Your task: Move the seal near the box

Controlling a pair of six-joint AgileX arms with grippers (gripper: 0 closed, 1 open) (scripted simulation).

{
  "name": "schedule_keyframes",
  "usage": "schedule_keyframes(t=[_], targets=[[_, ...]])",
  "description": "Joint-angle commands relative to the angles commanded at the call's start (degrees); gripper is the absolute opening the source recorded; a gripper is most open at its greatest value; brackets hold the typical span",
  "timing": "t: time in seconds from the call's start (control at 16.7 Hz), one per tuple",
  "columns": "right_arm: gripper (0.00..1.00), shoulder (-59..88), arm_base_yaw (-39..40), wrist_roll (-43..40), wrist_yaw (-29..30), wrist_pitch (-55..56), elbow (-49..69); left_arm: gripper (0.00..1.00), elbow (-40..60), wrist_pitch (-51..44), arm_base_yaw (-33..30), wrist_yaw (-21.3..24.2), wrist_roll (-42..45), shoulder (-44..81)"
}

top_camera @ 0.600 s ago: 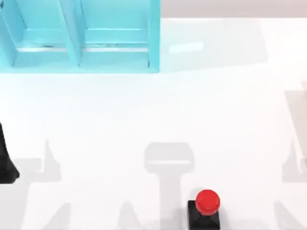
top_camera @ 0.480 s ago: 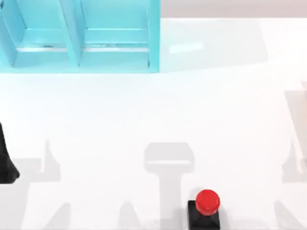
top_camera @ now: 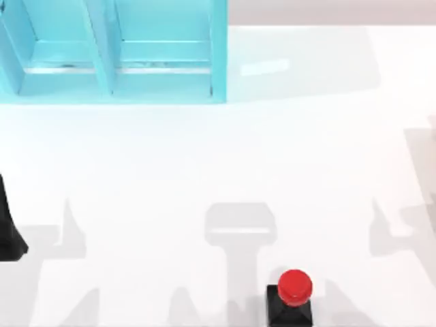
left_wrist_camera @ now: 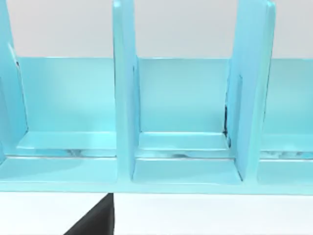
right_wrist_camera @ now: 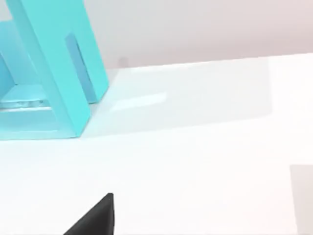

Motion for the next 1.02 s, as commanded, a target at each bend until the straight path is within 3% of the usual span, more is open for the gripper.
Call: schedule_keyframes(t=[0.42,1.02], targets=[[1.0,20.77,15.0,13.86,0.49,-15.5,17.47,1.0,0.0,0.0,0.0,0.0,0.0,0.0],[1.0,48.09,29.05,27.87,1.89,-38.87,37.89,1.0,0.0,0.0,0.0,0.0,0.0,0.0]])
